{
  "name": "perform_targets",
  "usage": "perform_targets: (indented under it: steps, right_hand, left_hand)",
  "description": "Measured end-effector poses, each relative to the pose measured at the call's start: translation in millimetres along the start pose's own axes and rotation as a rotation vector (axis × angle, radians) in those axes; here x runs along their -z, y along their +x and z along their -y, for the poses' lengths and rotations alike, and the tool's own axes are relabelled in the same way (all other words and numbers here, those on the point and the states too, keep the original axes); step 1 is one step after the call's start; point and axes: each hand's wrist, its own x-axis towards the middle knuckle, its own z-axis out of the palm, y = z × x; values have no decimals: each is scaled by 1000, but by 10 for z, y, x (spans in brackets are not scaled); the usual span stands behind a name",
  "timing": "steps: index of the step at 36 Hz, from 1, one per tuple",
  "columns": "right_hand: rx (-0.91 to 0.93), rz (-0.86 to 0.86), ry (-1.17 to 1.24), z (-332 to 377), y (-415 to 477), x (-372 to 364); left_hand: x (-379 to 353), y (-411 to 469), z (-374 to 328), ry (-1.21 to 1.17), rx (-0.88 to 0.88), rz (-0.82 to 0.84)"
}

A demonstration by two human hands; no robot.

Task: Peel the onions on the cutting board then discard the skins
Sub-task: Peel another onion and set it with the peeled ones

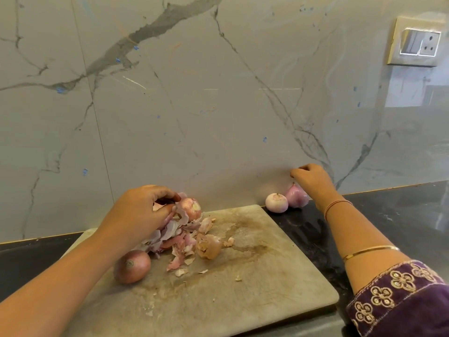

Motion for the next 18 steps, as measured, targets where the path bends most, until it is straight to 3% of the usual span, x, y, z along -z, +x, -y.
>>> perform_targets:
  steps: [4,8,14,18]
  right_hand:
    - [210,-75,0,63,-61,-64]
    - [501,27,76,322,-290,-207]
    - [713,518,71,801,-943,-418]
    - [838,794,-56,1028,-1385,-605]
  left_hand:
    - [17,26,38,-6,12,-23]
    - [48,54,92,-3,29,-80]
    - [89,126,131,11,82,-190]
    - [138,121,228,24,122,-254]
